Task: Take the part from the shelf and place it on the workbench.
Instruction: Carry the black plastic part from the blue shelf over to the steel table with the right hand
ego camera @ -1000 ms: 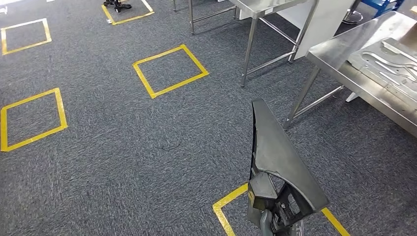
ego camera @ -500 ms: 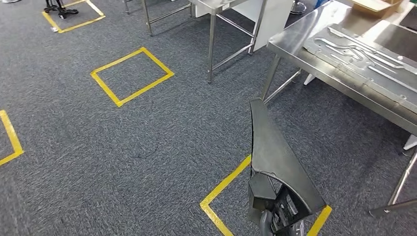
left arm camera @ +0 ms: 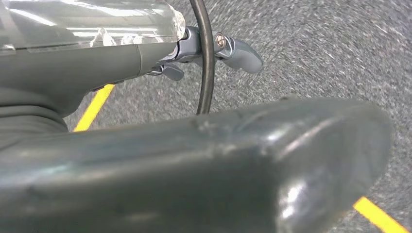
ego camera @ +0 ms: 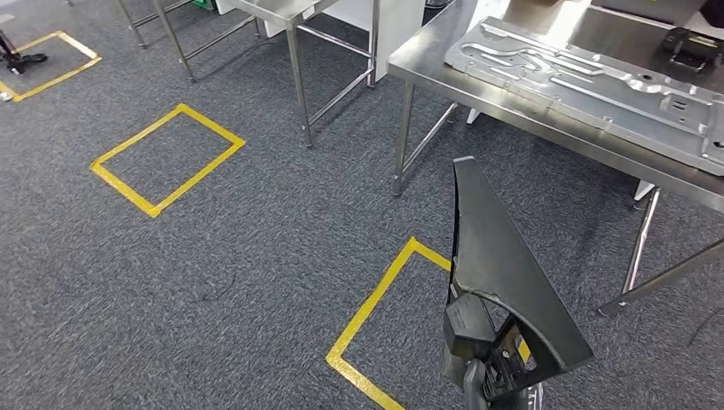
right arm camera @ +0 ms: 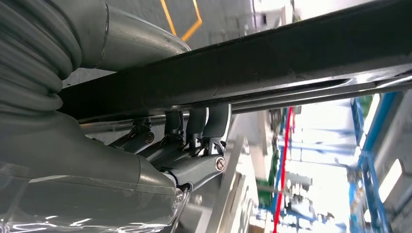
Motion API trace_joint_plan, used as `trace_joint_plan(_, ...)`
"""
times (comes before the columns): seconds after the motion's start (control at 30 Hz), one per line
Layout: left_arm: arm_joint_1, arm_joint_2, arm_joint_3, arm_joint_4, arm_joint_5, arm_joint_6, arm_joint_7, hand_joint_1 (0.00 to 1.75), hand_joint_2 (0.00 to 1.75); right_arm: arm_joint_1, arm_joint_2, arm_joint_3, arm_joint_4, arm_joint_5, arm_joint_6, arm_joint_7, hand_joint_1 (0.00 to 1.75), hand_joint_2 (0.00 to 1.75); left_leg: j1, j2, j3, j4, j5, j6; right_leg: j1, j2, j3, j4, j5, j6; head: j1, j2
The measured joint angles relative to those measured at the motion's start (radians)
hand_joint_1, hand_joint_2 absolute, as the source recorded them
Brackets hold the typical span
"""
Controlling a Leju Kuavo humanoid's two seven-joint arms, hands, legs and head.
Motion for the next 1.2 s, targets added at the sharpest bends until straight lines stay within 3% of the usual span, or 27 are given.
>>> trace_joint_plan(0.07,0.005,0.000,0.000,0.000,0.000,0.001,-0.001,0.00,0.00,0.001,0.000,-0.002,0.000,0.000,0.000,0.001,1.75,1.75,0.004,-0.009,-0.051,0.098,-0.028,-0.008,-0.002,0.030,-0.001,0.005,-0.001,0.000,0.000,0.000)
trace_joint_plan(0.1,0.006,0.000,0.000,0.000,-0.001,0.001,-0.002,0.00,0.00,0.001,0.000,-0.003,0.000,0.000,0.000,0.002,1.75,1.75,0.006,-0.010,-0.054,0.097,-0.011,-0.011,-0.004,0.046,-0.002,0.008,-0.002,0.002,0.000,0.000)
trace_joint_plan(0.17,0.006,0.000,0.000,0.000,-0.002,0.001,-0.004,0.00,0.00,0.002,0.000,-0.006,0.000,0.000,0.000,0.002,1.75,1.75,0.014,-0.029,-0.014,-0.009,0.063,-0.017,-0.009,0.077,-0.003,0.022,-0.009,0.011,0.000,0.000)
trace_joint_plan(0.2,0.006,-0.001,0.000,0.000,-0.004,0.001,-0.006,0.00,0.00,0.002,0.000,-0.006,-0.001,0.000,0.000,0.002,1.75,1.75,0.017,-0.056,0.012,-0.070,0.088,-0.019,-0.010,0.091,-0.006,0.031,-0.013,0.017,0.000,0.000)
trace_joint_plan(0.27,0.006,-0.002,0.000,0.000,-0.006,0.000,-0.010,0.00,0.00,0.004,0.000,-0.006,-0.003,-0.001,0.000,0.002,1.75,1.75,0.021,-0.096,0.038,-0.136,0.104,-0.014,-0.011,0.116,-0.018,0.046,-0.019,0.030,0.000,0.000)
trace_joint_plan(0.3,0.006,-0.003,0.000,0.000,-0.006,0.000,-0.011,0.00,0.00,0.006,0.000,-0.007,-0.005,-0.001,-0.001,0.003,1.75,1.75,0.019,-0.100,0.039,-0.139,0.099,-0.008,-0.011,0.127,-0.023,0.048,-0.018,0.036,0.000,0.000)
trace_joint_plan(0.37,0.004,-0.006,0.000,0.000,-0.006,0.000,-0.014,0.00,0.00,0.011,0.000,-0.007,-0.009,-0.001,-0.002,0.003,1.75,1.75,0.018,-0.075,0.041,-0.144,0.105,0.008,-0.015,0.140,-0.030,0.049,-0.014,0.048,0.000,0.000)
trace_joint_plan(0.43,0.001,-0.010,-0.001,0.000,-0.006,0.000,-0.017,0.00,0.00,0.014,0.000,-0.008,-0.012,-0.001,-0.003,0.003,1.75,1.75,0.019,-0.050,0.045,-0.154,0.112,0.022,-0.014,0.098,-0.051,0.085,-0.038,0.057,0.002,0.000)
trace_joint_plan(0.5,0.004,-0.011,-0.001,-0.001,-0.008,0.000,-0.019,0.00,0.00,0.014,0.000,-0.009,-0.015,-0.001,-0.004,0.004,1.75,1.75,0.017,-0.021,0.045,-0.158,0.114,0.030,-0.012,0.034,-0.106,0.192,-0.098,0.064,0.003,0.000)
trace_joint_plan(0.57,0.006,-0.011,-0.001,-0.001,-0.009,0.000,-0.020,0.00,0.00,0.015,0.000,-0.009,-0.016,-0.001,-0.005,0.004,1.75,1.75,0.013,0.010,0.045,-0.158,0.111,0.032,-0.015,0.012,-0.160,0.296,-0.136,0.068,0.003,0.000)
trace_joint_plan(0.6,0.006,-0.011,-0.001,-0.001,-0.010,0.000,-0.020,0.00,0.00,0.016,0.000,-0.010,-0.016,-0.001,-0.006,0.005,1.75,1.75,0.013,0.025,0.047,-0.158,0.109,0.031,-0.016,0.008,-0.165,0.305,-0.129,0.068,0.003,0.000)
trace_joint_plan(0.67,0.005,-0.014,-0.001,-0.001,-0.014,-0.001,-0.022,0.00,0.00,0.018,0.000,-0.010,-0.017,-0.001,-0.008,0.006,1.75,1.75,0.012,0.050,0.054,-0.158,0.103,0.028,-0.016,-0.005,-0.118,0.216,-0.068,0.063,0.003,0.000)
trace_joint_plan(0.73,0.004,-0.019,-0.001,-0.001,-0.018,-0.001,-0.023,0.00,0.00,0.017,0.000,-0.011,-0.019,-0.001,-0.013,0.007,1.75,1.75,0.010,0.071,0.063,-0.158,0.096,0.021,-0.007,-0.053,-0.049,0.090,-0.021,0.049,0.003,0.000)
trace_joint_plan(0.8,0.002,-0.023,-0.001,-0.002,-0.019,-0.001,-0.025,0.00,0.00,0.017,0.000,-0.011,-0.022,-0.001,-0.017,0.008,1.75,1.75,0.009,0.089,0.071,-0.161,0.091,0.012,0.004,-0.078,-0.025,0.040,-0.014,0.038,0.003,0.000)
trace_joint_plan(0.87,0.000,-0.026,-0.001,-0.003,-0.019,-0.001,-0.026,0.00,0.00,0.020,0.000,-0.012,-0.024,-0.001,-0.018,0.011,1.75,1.75,0.009,0.104,0.081,-0.168,0.088,0.001,0.002,-0.052,-0.023,0.032,-0.008,0.031,0.003,0.000)
trace_joint_plan(0.93,-0.002,-0.028,-0.001,-0.005,-0.020,-0.001,-0.027,0.00,0.00,0.022,0.000,-0.013,-0.027,-0.001,-0.018,0.012,1.75,1.75,0.010,0.070,0.079,-0.145,0.066,-0.008,-0.006,-0.028,-0.013,0.014,0.000,0.022,0.002,0.000)
trace_joint_plan(1.0,-0.001,-0.028,-0.001,-0.006,-0.020,-0.002,-0.028,0.00,0.00,0.021,0.000,-0.012,-0.027,-0.001,-0.017,0.013,1.75,1.75,0.012,0.012,0.034,-0.044,0.011,-0.013,-0.010,-0.004,-0.007,0.006,0.004,0.015,0.002,0.000)
trace_joint_plan(1.07,0.004,-0.028,-0.001,-0.006,-0.021,-0.003,-0.028,0.00,0.00,0.020,0.000,-0.012,-0.027,-0.001,-0.016,0.015,1.75,1.75,0.012,-0.007,-0.032,0.079,-0.031,-0.017,-0.009,0.025,-0.007,0.009,0.003,0.010,0.002,0.000)
trace_joint_plan(1.1,0.006,-0.028,-0.001,-0.007,-0.021,-0.003,-0.029,0.00,0.00,0.020,0.000,-0.012,-0.027,0.000,-0.016,0.017,1.75,1.75,0.012,-0.009,-0.050,0.102,-0.025,-0.018,-0.008,0.042,-0.007,0.011,0.002,0.010,0.002,0.000)
trace_joint_plan(1.13,0.007,-0.028,-0.001,-0.007,-0.022,-0.003,-0.029,0.00,0.00,0.020,0.000,-0.012,-0.027,0.000,-0.016,0.019,1.75,1.75,0.012,-0.011,-0.051,0.087,0.001,-0.018,-0.008,0.058,-0.006,0.015,0.000,0.011,0.002,0.000)
trace_joint_plan(1.2,0.006,-0.028,-0.001,-0.008,-0.025,-0.003,-0.030,0.00,0.00,0.020,0.000,-0.012,-0.027,0.003,-0.017,0.022,1.75,1.75,0.014,-0.037,-0.010,-0.030,0.080,-0.013,-0.010,0.089,-0.006,0.026,-0.006,0.016,0.002,0.000)
